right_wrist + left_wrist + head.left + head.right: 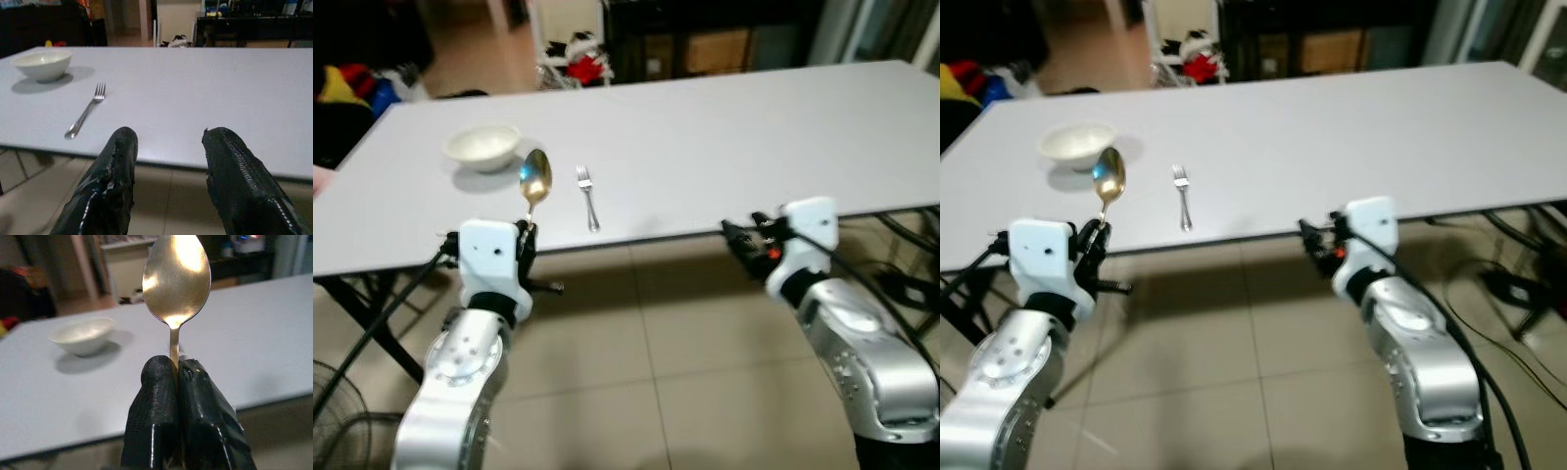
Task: Setting the table
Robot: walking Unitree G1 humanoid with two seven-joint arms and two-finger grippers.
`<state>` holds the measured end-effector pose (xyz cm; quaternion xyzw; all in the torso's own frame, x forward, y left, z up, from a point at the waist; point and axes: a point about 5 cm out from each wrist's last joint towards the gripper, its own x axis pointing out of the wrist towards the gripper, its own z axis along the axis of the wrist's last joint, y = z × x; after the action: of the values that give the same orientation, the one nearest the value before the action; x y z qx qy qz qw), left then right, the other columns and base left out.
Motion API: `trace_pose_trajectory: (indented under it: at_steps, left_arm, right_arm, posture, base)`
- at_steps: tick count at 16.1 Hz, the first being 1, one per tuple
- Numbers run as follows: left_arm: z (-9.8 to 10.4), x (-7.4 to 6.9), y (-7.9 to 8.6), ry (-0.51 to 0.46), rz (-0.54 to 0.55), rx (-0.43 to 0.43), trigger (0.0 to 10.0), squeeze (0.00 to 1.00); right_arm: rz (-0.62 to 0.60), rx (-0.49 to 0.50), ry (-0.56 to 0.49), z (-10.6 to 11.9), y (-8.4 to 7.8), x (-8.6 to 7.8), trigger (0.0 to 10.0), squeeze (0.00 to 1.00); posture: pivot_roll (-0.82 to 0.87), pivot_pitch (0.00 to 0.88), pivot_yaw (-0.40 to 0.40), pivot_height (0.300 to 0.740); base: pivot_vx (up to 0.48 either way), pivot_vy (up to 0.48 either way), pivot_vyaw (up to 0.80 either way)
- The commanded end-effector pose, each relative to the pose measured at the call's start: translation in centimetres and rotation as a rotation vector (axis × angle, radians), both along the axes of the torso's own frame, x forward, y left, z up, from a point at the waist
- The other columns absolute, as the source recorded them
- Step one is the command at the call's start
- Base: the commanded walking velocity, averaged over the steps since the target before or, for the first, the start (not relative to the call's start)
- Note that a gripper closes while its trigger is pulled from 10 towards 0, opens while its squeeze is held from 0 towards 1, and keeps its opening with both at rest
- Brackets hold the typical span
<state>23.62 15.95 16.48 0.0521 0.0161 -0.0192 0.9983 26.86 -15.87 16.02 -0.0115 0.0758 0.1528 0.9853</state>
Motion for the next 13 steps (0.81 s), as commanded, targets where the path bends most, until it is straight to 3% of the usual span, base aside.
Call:
trace_pose_trajectory:
  at_steps: [1,13]
  left_arm:
    - [0.19,0.05,0.94,-0.009,0.032,0.024,10.0,0.0]
    - [-0.28,-0.2,1.41,0.004,0.04,0.036,10.0,0.0]
  right_arm:
    - [0.038,0.022,0.0,0.08,1.08,0.04,10.0,0.0]
    - [0.054,0.045,0.014,-0.15,1.75,-0.02,10.0,0.0]
  posture:
    - [-0.09,0.0,0.064,0.74]
    - [-0.09,0.0,0.065,0.74]
  base:
    - [0.428,0.0,0.0]
    - [0.428,0.0,0.0]
